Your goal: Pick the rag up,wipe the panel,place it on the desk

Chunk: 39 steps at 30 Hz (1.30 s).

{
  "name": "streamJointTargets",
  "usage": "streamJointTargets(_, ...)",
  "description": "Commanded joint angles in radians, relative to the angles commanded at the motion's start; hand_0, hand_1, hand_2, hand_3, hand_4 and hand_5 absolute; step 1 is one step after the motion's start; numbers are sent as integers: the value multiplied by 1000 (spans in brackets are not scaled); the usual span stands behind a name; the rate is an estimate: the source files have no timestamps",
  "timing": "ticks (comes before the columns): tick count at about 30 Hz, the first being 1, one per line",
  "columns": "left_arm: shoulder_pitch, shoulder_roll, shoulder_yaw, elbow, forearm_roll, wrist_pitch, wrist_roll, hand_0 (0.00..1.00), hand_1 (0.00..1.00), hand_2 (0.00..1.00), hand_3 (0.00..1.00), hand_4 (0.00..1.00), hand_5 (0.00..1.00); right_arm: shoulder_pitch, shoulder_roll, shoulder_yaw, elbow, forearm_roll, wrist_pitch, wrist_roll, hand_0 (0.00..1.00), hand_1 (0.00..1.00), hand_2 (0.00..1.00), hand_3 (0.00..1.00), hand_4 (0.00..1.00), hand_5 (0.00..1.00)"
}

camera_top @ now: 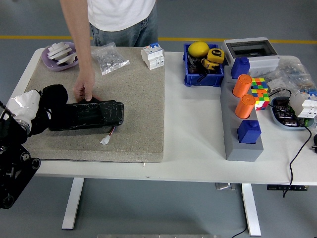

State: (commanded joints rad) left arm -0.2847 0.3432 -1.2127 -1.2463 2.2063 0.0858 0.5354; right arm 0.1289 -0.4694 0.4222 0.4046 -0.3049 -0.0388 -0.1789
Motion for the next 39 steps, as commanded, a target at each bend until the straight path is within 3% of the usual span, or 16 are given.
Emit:
streamJointTargets(9,12,5,-17,-2,5,3,4,230,177,540,517,116,2,0,-1,-2,1,-1,-1,-1,742,548,661,628,998,619)
streamJointTargets(20,17,7,21,-56,1,4,12,231,176,540,517,117,2,1,0,-1,0,0,-1,0,741,547,661,628,998,619)
streamJointTargets(28,14,2,80,-85,-17,3,18,231,177,539,518,120,2,1,0,2,-1,0,-1,1,742,547,661,628,998,618)
streamJointTargets(39,-24,-14,186,-111,-51,5,25,229,176,540,518,122,2,3,-2,0,-1,0,-1,1,742,547,661,628,998,618)
